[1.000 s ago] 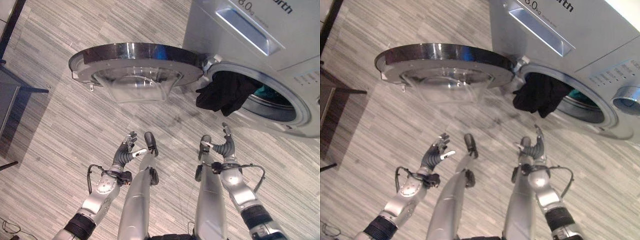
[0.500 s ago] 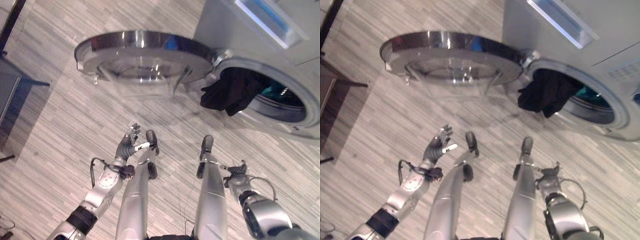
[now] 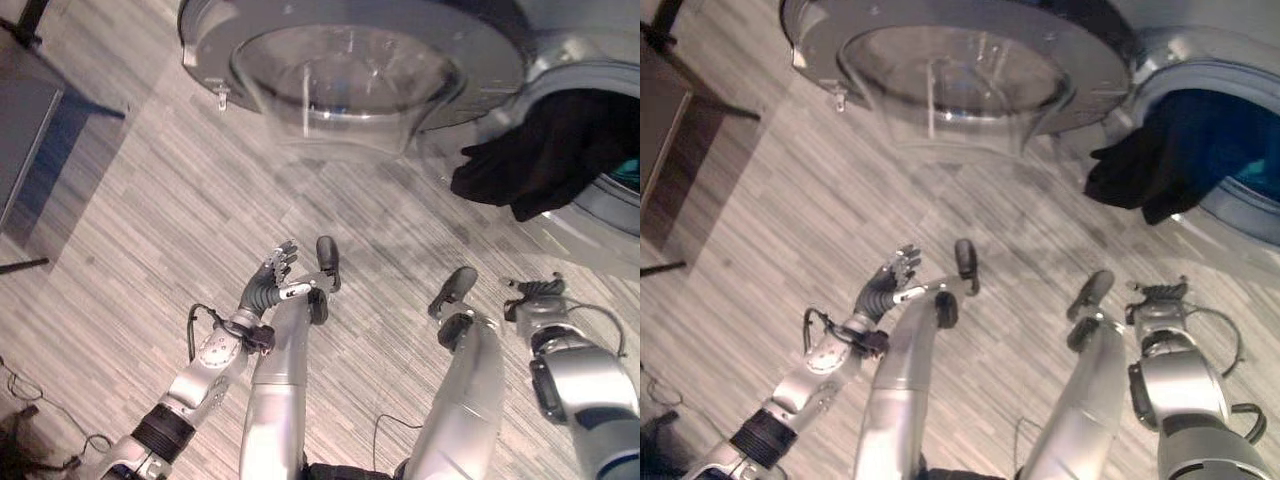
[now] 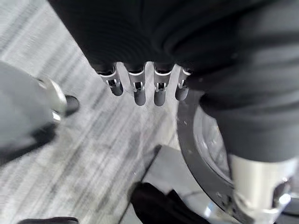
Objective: Grab the laundry basket,head to the washer,open it,put in the laundry and shut it.
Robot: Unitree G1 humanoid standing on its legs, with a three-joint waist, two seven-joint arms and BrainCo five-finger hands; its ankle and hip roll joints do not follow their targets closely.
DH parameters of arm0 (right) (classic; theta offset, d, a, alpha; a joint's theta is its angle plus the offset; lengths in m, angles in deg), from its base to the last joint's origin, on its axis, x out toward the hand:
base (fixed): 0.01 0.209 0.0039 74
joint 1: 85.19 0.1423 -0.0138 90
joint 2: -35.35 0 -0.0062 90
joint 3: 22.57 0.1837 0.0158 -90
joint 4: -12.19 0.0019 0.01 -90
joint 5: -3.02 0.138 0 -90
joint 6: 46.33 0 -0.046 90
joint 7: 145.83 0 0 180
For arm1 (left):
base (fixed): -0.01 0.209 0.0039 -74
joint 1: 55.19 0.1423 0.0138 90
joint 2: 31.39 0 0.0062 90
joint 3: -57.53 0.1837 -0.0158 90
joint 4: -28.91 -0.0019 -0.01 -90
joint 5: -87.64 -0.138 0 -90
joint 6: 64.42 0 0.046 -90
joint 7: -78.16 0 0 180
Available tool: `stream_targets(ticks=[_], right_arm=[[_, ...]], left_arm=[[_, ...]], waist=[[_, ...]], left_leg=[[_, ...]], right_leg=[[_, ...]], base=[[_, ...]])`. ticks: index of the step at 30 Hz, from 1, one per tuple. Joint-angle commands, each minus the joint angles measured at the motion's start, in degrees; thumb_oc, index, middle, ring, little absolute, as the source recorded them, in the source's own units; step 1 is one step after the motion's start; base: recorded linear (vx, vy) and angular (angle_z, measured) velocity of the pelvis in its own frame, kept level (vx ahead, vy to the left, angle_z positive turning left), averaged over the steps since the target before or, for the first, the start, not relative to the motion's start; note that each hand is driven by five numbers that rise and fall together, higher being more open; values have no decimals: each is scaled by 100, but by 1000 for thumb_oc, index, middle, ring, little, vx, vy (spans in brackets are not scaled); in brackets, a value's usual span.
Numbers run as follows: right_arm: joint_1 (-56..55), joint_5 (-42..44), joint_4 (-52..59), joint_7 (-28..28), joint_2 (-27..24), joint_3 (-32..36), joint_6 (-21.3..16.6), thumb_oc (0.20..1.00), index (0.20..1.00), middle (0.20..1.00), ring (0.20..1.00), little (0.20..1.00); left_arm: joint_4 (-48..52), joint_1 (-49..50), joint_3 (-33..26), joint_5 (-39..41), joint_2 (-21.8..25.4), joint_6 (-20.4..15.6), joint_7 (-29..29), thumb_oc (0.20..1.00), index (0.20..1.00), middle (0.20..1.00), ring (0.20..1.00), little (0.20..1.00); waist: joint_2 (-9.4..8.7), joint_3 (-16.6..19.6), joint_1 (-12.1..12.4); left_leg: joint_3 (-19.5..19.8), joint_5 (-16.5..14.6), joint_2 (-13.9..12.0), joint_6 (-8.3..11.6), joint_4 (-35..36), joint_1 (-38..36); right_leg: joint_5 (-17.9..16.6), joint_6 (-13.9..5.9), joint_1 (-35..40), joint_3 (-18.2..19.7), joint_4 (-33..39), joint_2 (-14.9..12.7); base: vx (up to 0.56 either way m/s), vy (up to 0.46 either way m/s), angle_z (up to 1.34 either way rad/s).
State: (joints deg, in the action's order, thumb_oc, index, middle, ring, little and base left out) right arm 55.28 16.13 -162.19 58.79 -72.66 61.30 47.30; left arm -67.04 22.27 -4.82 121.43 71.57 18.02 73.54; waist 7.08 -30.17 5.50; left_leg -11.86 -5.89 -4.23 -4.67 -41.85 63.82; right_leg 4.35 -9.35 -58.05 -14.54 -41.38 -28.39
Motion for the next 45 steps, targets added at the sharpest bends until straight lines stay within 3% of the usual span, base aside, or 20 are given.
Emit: stream_targets(ticks=[1,8,16,21,29,30,31,37,38,45], right_arm=[[-184,421,-119,21,-389,3,-45,1000,1000,1000,1000,1000],[735,612,226,256,-314,-386,-125,1000,1000,1000,1000,1000],[1162,646,1293,817,503,-497,-196,1000,1000,1000,1000,1000],[1588,804,1696,1128,485,-386,-376,1000,1000,1000,1000,1000],[1894,947,1366,1176,219,-424,-481,1000,1000,1000,1000,1000],[1896,1026,1297,1157,186,-395,-507,834,834,834,834,834],[1874,1236,1234,1139,184,-318,-603,200,200,200,200,200],[1634,1648,1703,1242,397,-96,-907,200,200,200,200,200],[1399,1534,2858,1498,856,-16,-1161,200,200,200,200,200],[1306,1379,3634,1688,1179,223,-1479,200,200,200,200,200]], left_arm=[[295,149,-132,-24,-119,-145,45,1000,1000,1000,1000,1000],[411,100,-274,105,-156,-121,-142,1000,1000,1000,1000,1000],[301,19,-542,256,-298,-177,-543,1000,1000,1000,1000,1000],[352,-14,-627,269,-224,-308,-625,1000,1000,1000,1000,1000],[338,-57,-423,279,-155,-336,-532,1000,1000,1000,1000,1000],[336,-62,-405,286,-144,-330,-518,1000,1000,1000,1000,1000],[321,-66,-354,285,-156,-309,-500,1000,1000,1000,1000,1000],[206,-103,-266,235,-238,-311,-549,1000,1000,1000,1000,1000],[52,-189,-84,190,-374,-372,-633,1000,1000,1000,1000,1000],[-68,-430,383,175,-525,-537,-550,1000,1000,1000,1000,1000]], waist=[[166,104,-111],[152,42,-78],[87,40,-166],[141,41,-113],[186,51,-49],[192,63,-48],[193,69,-47],[171,41,-70],[143,38,-155],[209,38,-168]], left_leg=[[133,-1406,-4,-5,-707,-59],[0,-1289,-54,167,-603,282],[-68,-1189,-73,296,-500,697],[-85,-1178,-57,318,-492,874],[-166,-1170,-41,310,-457,790],[-172,-1182,-39,310,-467,772],[-219,-1225,-39,307,-497,715],[-352,-1321,-39,255,-538,581],[-530,-1399,13,145,-485,508],[-955,-1482,43,-3,-393,290]], right_leg=[[-894,-40,-455,-552,945,129],[-848,24,-884,-597,994,194],[-818,79,-1302,-610,1065,323],[-779,71,-1586,-512,916,312],[-787,40,-1586,-509,861,262],[-793,35,-1578,-504,862,261],[-824,11,-1540,-549,898,224],[-974,-47,-1448,-607,1067,205],[-1183,-64,-1406,-665,1420,221],[-1476,-123,-1385,-582,1897,165]], base=[[-9,-3,-4],[4,-3,-5],[25,-5,-4],[12,-4,-3],[2,12,0],[6,59,3],[3,46,2],[-5,88,-11],[-31,172,-25],[-31,158,-49]])
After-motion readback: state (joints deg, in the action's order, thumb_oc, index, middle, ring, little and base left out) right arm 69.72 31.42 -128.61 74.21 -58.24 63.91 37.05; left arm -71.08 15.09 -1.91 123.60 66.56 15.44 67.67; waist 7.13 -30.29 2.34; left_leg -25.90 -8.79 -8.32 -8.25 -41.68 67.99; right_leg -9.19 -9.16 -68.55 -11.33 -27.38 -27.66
